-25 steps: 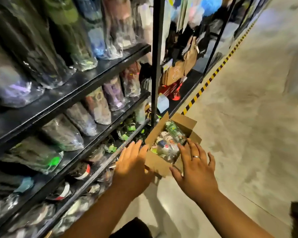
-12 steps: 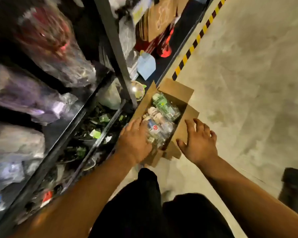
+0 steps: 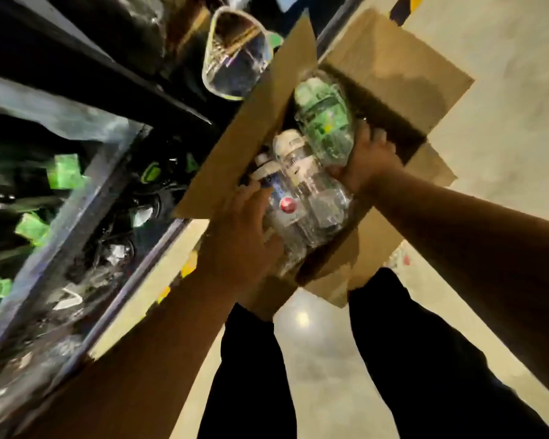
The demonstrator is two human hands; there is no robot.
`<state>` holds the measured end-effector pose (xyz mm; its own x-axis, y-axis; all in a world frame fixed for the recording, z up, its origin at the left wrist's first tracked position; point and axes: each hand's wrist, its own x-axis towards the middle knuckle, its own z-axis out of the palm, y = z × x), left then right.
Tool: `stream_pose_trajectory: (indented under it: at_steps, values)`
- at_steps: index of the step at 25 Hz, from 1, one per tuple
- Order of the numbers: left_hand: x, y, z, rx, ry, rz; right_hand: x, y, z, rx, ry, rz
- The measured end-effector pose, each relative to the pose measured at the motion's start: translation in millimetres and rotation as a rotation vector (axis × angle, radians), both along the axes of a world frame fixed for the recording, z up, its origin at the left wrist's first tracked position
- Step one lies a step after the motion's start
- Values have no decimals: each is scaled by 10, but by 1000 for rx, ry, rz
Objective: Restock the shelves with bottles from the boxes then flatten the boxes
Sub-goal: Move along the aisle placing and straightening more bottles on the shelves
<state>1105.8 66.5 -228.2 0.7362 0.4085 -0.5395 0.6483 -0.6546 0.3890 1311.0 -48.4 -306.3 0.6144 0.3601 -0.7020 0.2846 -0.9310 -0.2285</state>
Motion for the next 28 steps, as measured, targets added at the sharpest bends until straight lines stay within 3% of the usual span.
stream_pose_trajectory:
  at_steps: [3, 7, 12, 16, 18, 21, 24, 28]
  values:
    - [69, -96, -605, -66, -2, 161, 75, 65, -668, 17, 121, -67]
    - [150, -330, -864, -124, -51, 459, -8, -255, -950, 180, 136, -164]
    - [515, -390, -695, -518, 0, 919, -94, -638, -397, 399, 303, -277]
    - [681, -357, -681, -824, -108, 1194, -461, -636, 9, 598, 710, -214]
    - [574, -334, -699, -716, -146, 1269, -564, -634, -46, 624, 727, -235]
    - [267, -291, -769, -515, -139, 1308, -462, -463, -445, 376, 445, -307]
    - [-49, -264, -869, -477, -130, 1224, -466, -230, -965, 144, 420, -296]
    - [-387, -249, -1132, -518, -148, 1152, -703, -99, -1496, 176, 369, -378]
